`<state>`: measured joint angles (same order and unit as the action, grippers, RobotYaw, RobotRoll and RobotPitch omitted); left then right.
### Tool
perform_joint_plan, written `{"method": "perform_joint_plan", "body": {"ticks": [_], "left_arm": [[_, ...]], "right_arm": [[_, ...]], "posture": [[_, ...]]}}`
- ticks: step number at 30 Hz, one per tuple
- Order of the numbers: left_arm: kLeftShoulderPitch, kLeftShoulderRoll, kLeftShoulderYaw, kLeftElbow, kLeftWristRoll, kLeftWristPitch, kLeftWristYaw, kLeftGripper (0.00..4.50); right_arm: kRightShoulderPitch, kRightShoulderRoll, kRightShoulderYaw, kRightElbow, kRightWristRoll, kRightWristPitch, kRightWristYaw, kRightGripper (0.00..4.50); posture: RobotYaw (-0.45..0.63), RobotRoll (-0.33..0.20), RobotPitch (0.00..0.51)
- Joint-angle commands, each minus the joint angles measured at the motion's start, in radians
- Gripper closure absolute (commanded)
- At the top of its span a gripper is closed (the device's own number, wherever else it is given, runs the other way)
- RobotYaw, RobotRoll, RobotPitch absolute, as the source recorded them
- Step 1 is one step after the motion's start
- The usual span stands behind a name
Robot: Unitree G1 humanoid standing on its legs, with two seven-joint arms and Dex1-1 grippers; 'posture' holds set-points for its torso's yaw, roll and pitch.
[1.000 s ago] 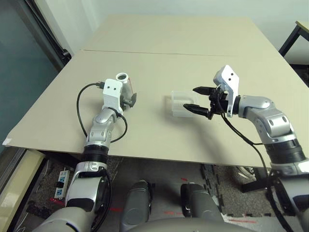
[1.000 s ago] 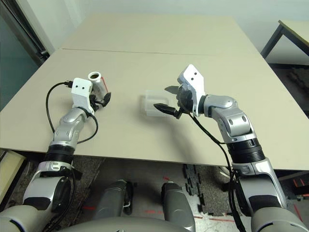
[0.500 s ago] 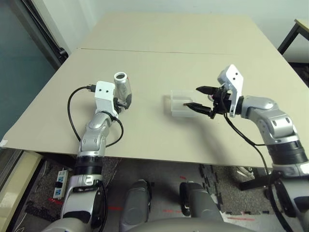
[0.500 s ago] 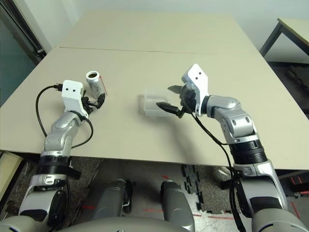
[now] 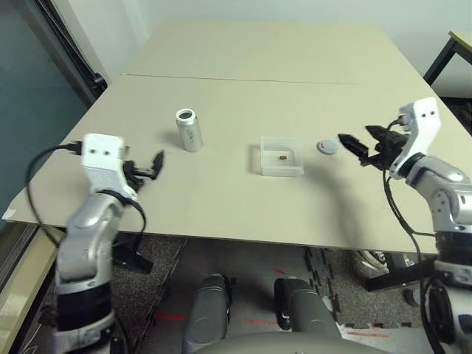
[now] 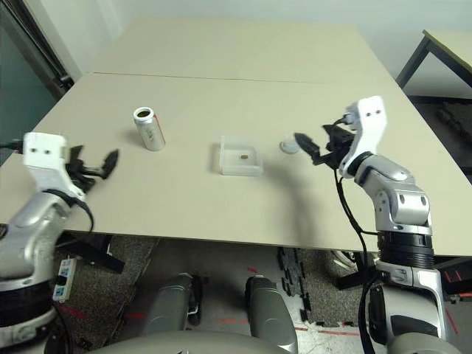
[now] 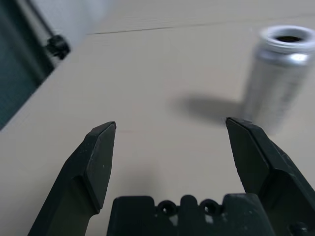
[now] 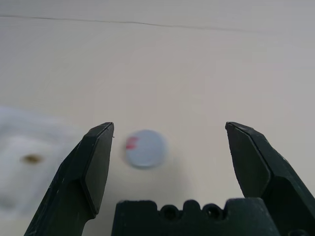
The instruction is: Pour the medicine from the bottle into the box.
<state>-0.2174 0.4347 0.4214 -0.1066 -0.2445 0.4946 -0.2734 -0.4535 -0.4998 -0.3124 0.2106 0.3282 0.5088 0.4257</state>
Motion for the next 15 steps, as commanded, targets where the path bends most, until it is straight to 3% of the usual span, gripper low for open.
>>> {"method": "perform_joint_plan", "body": {"ticks": [1,15], "left_arm": [[-0.073,0.026,0.021,0.182,-0.001,-0.086,0.000,0.02],[-0.439,0.131,-0.046,1.026,0.069,-0.528,-0.064,0.02]], "right_arm": [[-0.037,-0.001,-0.049,0.096,-0.051,-0.077,-0.130,0.00],[-0.049,-0.012,-0.100,0.291,-0.130,-0.291,-0.364,0.00]], "posture": [[0.12,0.000,0.122],[0.05,0.000,0.121]]}}
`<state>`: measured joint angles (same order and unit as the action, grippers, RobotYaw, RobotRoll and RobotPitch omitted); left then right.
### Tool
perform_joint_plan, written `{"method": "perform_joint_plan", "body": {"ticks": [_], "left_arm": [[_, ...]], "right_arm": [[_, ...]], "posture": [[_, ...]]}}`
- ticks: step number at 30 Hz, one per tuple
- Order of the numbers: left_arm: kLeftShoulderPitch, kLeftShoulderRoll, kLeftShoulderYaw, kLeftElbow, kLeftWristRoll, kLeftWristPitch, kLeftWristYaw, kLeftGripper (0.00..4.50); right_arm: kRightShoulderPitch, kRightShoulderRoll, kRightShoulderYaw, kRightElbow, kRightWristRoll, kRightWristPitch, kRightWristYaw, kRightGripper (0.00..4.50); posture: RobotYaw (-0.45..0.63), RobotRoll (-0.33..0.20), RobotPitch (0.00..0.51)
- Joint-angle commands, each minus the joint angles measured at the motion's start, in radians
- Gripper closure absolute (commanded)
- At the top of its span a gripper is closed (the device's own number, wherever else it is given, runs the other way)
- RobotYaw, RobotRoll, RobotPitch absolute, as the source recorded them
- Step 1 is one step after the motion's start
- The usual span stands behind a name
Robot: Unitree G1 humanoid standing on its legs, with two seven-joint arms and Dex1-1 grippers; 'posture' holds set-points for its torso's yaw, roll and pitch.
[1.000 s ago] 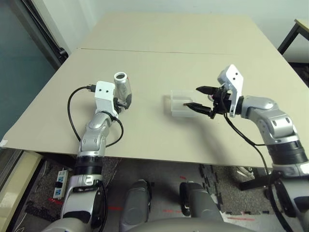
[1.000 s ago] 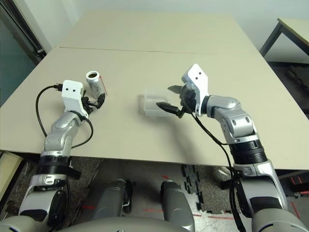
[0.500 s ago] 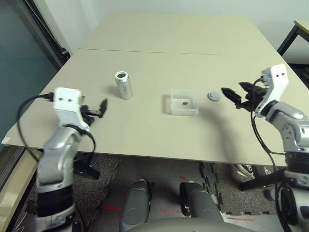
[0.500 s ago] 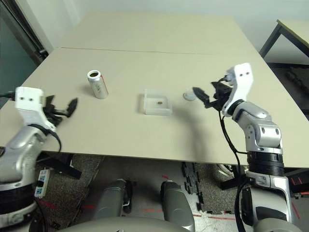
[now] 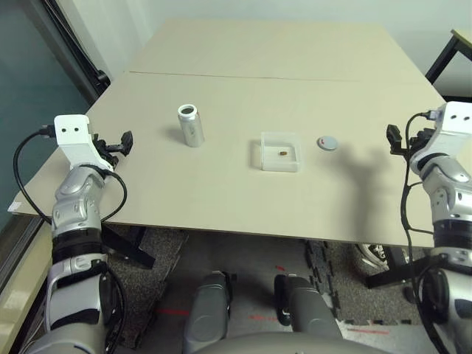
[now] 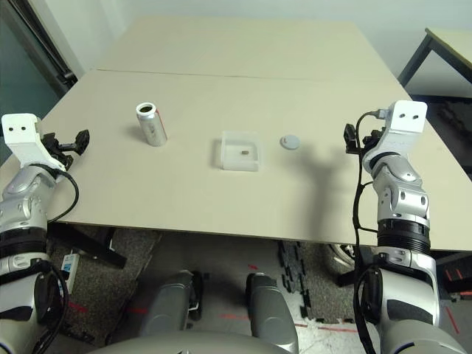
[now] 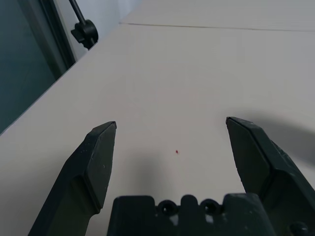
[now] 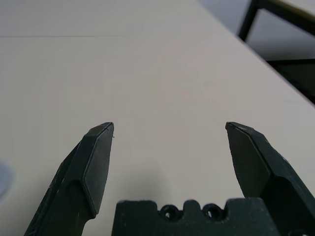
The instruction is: Pour the medicine from the bottle into the box.
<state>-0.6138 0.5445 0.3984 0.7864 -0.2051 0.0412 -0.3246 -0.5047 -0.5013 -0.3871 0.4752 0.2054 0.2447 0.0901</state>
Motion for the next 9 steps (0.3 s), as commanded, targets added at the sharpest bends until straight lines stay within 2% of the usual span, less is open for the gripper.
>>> {"method": "perform_joint_plan", "body": {"ticks": [1,9], "left_arm": [[-0.059,0.025,-0.030,0.172,0.034,-0.093,-0.015,0.02],[-0.198,0.035,-0.061,0.383,0.060,-0.185,-0.013,0.02]], "right_arm": [[0.002,-0.011,-0.025,0.030,-0.008,-0.031,-0.034,0.00],[-0.004,-0.007,-0.044,0.026,0.002,-0.009,-0.095,0.00]], "posture": [[0.04,0.000,0.117],[0.00,0.000,0.106]]}}
